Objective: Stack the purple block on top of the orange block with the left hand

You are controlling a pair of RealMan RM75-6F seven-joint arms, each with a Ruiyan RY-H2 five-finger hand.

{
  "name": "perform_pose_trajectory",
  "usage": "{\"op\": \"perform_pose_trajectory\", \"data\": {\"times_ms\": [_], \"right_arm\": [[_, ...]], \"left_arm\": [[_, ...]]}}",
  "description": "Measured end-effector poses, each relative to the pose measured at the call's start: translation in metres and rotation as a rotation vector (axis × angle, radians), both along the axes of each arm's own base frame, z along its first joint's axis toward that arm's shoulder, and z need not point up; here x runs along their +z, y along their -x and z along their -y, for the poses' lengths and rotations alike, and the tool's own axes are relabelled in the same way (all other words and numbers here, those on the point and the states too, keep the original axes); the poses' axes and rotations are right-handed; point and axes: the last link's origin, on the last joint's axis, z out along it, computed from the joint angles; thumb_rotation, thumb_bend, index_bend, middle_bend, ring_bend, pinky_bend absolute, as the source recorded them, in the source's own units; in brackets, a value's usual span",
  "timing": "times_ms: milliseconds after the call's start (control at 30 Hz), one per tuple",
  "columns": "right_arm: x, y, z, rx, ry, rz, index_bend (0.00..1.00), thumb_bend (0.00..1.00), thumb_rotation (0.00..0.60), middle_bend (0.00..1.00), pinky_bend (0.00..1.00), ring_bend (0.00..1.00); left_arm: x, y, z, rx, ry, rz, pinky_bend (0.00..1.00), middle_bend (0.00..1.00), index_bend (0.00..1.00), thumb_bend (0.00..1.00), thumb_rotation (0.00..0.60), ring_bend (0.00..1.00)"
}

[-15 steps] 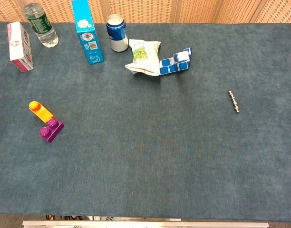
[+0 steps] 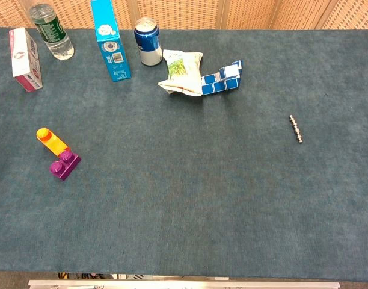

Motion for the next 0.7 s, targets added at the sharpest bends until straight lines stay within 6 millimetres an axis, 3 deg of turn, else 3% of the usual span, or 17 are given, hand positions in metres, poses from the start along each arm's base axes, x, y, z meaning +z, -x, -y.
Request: {"op": "perform_pose_trajectory", "data": {"times_ms": [700], "right_arm": [[-0.001,-0.004,0.0,0.005,-0.006,-0.009,0.49,0.26,0.6,0.55,0.48,0.47]], "left_arm": [[-0.031,-0.001,-0.036,-0.192,0.364,-0.043,0.2,0.29,0.26,0.33,0.6,0.2]]}}
